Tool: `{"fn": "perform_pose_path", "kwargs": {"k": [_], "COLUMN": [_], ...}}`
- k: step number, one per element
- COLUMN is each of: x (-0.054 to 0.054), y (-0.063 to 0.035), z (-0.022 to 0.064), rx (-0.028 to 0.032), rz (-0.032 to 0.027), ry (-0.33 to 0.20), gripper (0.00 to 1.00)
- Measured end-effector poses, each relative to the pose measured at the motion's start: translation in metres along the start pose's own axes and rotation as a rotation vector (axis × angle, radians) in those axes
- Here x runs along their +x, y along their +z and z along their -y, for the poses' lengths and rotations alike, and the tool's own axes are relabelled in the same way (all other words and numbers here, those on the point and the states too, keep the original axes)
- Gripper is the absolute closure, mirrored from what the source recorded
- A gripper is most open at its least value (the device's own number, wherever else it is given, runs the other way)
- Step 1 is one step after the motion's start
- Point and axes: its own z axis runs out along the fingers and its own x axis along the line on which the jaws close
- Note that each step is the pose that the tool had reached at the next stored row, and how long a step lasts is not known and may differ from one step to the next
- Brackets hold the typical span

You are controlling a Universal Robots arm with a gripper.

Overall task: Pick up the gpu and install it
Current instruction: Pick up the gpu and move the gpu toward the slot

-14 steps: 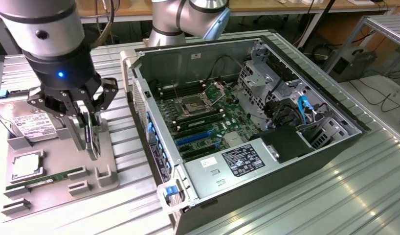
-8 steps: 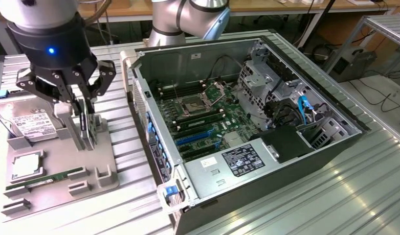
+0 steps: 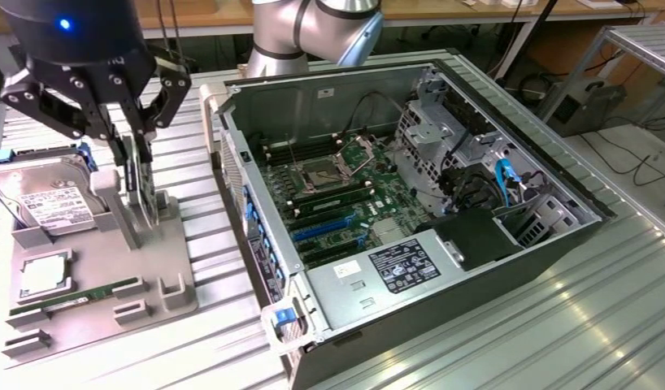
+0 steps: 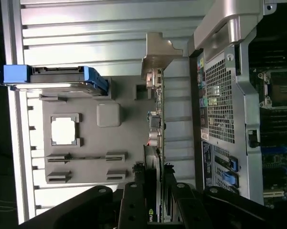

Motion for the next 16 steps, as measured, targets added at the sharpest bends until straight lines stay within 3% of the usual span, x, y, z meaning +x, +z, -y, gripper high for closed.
{"fn": "perform_pose_path", "kwargs": {"k": [5, 10, 14, 16], "x": [-0.009, -0.026, -0.061, -0.07], "y": [-0.0278, -0.0539, -0.0757, -0.0786], "z": [0.0052, 0.0103, 0.0144, 0.0149], "rx": [-0.0017, -0.0054, -0.013, -0.0151], "rz": [-0.0003, -0.0032, -0.0114, -0.0144], "ry": [-0.001, -0.001, 0.0, 0.0], "gripper": [0.74, 0.74, 0.74, 0.74]}}
